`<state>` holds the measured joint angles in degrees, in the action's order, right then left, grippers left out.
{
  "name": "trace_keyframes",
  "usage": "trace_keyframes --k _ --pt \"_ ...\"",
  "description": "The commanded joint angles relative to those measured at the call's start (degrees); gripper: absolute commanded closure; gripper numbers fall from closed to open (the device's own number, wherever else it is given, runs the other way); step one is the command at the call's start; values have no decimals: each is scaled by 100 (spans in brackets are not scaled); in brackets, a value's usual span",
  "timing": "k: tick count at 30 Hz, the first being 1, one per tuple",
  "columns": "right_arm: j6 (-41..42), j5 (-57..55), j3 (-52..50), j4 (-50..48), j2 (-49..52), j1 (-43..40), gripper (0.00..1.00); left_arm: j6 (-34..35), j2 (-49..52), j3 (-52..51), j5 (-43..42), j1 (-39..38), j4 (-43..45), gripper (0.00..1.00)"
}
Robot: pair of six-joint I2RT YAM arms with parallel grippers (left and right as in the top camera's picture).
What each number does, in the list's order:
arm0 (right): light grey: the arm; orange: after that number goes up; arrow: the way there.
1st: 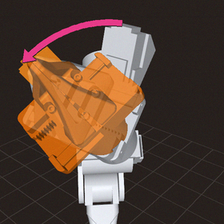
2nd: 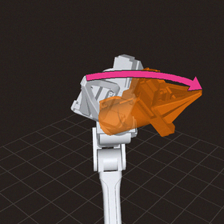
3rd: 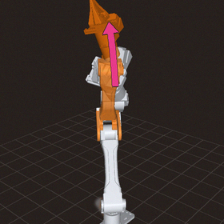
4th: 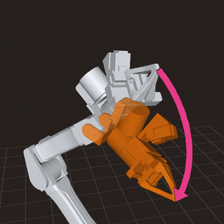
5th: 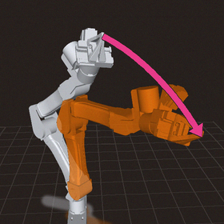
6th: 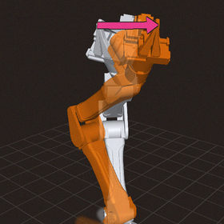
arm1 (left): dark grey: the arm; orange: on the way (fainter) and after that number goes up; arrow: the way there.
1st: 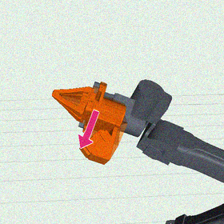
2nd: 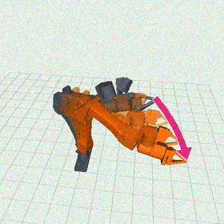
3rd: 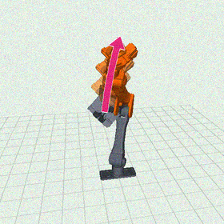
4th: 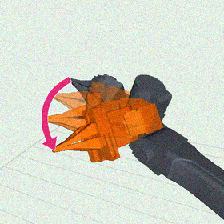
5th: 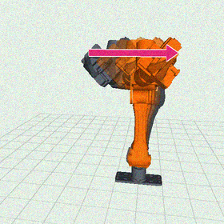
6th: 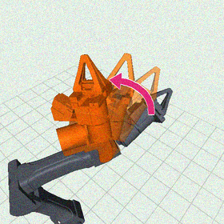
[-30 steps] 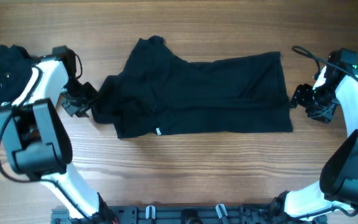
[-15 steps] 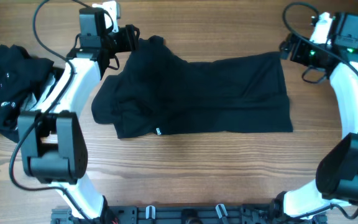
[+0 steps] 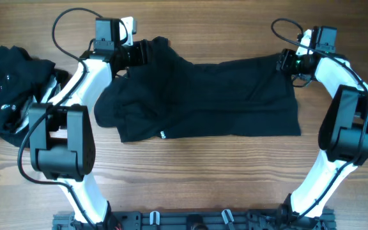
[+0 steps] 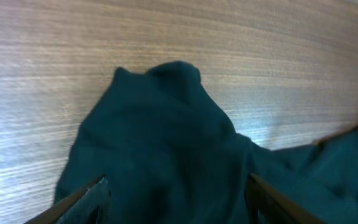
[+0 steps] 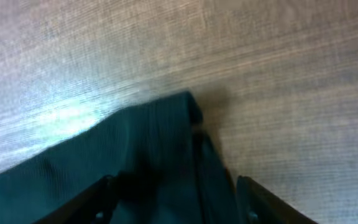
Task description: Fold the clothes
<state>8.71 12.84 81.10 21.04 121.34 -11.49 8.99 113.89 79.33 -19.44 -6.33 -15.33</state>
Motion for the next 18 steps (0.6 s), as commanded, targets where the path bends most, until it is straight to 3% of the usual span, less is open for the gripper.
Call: trace_keyframes --k 1,9,18 --pt "44 144 59 -282 92 28 37 -109 332 17 -90 -223 -186 32" --pt "44 227 59 -841 116 120 43 -109 767 17 -90 -369 -533 33" --pt "35 208 52 -778 297 120 48 -109 798 17 -90 -369 -682 36"
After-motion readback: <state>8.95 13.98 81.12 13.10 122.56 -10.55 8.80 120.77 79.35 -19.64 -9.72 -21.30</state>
